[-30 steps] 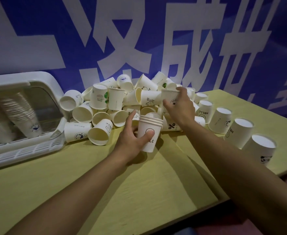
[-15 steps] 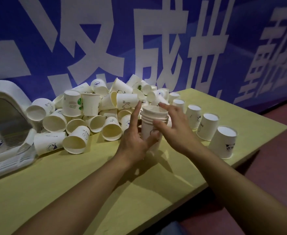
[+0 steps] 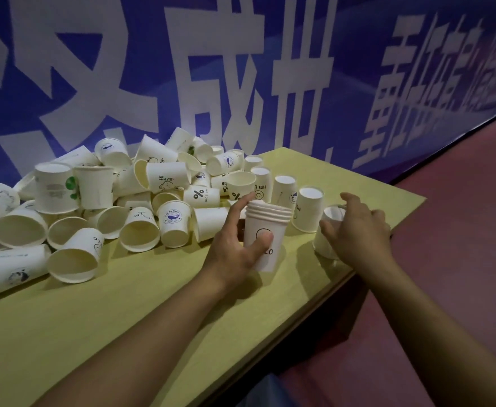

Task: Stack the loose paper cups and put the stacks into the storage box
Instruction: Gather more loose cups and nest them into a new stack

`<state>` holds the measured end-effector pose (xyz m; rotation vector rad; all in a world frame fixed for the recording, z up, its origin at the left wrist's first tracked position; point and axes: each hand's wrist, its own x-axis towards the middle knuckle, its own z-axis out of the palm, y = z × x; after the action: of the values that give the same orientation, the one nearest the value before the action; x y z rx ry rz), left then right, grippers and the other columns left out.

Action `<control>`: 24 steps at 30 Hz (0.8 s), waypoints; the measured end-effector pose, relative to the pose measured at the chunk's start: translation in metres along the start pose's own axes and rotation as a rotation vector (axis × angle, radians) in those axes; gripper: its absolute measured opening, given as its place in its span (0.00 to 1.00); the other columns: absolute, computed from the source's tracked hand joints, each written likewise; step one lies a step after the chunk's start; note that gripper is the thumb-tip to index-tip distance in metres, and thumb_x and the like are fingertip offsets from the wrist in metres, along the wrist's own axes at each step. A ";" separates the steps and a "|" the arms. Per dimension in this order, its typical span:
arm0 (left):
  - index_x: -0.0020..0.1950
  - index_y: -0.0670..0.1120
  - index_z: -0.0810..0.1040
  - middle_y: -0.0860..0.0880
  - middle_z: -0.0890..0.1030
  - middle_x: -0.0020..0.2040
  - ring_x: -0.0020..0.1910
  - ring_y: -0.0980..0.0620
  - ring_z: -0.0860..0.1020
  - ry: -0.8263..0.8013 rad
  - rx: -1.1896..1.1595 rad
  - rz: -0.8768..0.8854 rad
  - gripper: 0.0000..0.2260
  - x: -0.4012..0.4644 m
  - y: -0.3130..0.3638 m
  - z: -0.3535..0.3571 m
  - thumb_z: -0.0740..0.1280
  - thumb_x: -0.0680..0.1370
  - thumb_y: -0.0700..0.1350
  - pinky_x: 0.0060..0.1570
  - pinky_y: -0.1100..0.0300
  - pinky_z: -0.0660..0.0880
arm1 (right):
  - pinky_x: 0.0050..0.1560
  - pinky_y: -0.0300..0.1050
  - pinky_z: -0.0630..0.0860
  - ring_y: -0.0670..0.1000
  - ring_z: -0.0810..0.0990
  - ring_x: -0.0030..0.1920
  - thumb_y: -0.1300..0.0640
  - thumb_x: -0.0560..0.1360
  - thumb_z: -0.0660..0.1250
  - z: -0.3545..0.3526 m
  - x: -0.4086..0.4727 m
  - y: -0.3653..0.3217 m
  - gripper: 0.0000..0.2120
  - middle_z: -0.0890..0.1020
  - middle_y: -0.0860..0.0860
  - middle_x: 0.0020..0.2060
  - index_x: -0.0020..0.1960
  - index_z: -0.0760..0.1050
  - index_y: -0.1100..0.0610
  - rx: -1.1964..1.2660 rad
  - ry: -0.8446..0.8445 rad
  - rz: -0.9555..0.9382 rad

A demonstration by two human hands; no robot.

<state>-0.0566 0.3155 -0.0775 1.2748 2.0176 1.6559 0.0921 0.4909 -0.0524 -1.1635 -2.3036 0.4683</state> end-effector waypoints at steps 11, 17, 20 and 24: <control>0.69 0.79 0.59 0.56 0.82 0.59 0.54 0.58 0.82 0.012 0.037 -0.012 0.32 -0.001 -0.010 -0.002 0.68 0.68 0.66 0.53 0.50 0.82 | 0.63 0.51 0.68 0.55 0.69 0.65 0.45 0.76 0.70 -0.017 0.037 -0.023 0.26 0.74 0.52 0.67 0.71 0.70 0.52 0.332 0.313 -0.209; 0.65 0.83 0.57 0.57 0.83 0.55 0.51 0.60 0.82 0.033 0.084 -0.039 0.31 -0.001 -0.018 -0.008 0.68 0.67 0.67 0.53 0.54 0.81 | 0.65 0.52 0.66 0.57 0.69 0.67 0.41 0.76 0.68 0.028 0.082 -0.024 0.28 0.75 0.51 0.68 0.72 0.71 0.51 0.071 0.031 -0.147; 0.70 0.77 0.60 0.56 0.83 0.59 0.54 0.58 0.82 0.046 0.082 -0.046 0.33 0.001 -0.021 -0.010 0.69 0.67 0.66 0.56 0.51 0.81 | 0.63 0.55 0.72 0.58 0.71 0.65 0.43 0.75 0.71 0.045 0.083 -0.019 0.29 0.75 0.52 0.67 0.73 0.70 0.51 0.089 -0.077 -0.105; 0.70 0.77 0.59 0.54 0.82 0.61 0.56 0.57 0.81 0.063 0.080 -0.034 0.34 0.003 -0.025 -0.010 0.69 0.68 0.66 0.56 0.52 0.81 | 0.61 0.56 0.76 0.56 0.74 0.63 0.42 0.73 0.72 0.044 0.081 -0.014 0.29 0.77 0.51 0.66 0.71 0.72 0.51 0.144 -0.047 -0.130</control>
<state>-0.0764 0.3115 -0.0951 1.2219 2.1501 1.6349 0.0164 0.5459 -0.0574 -0.9375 -2.3254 0.6075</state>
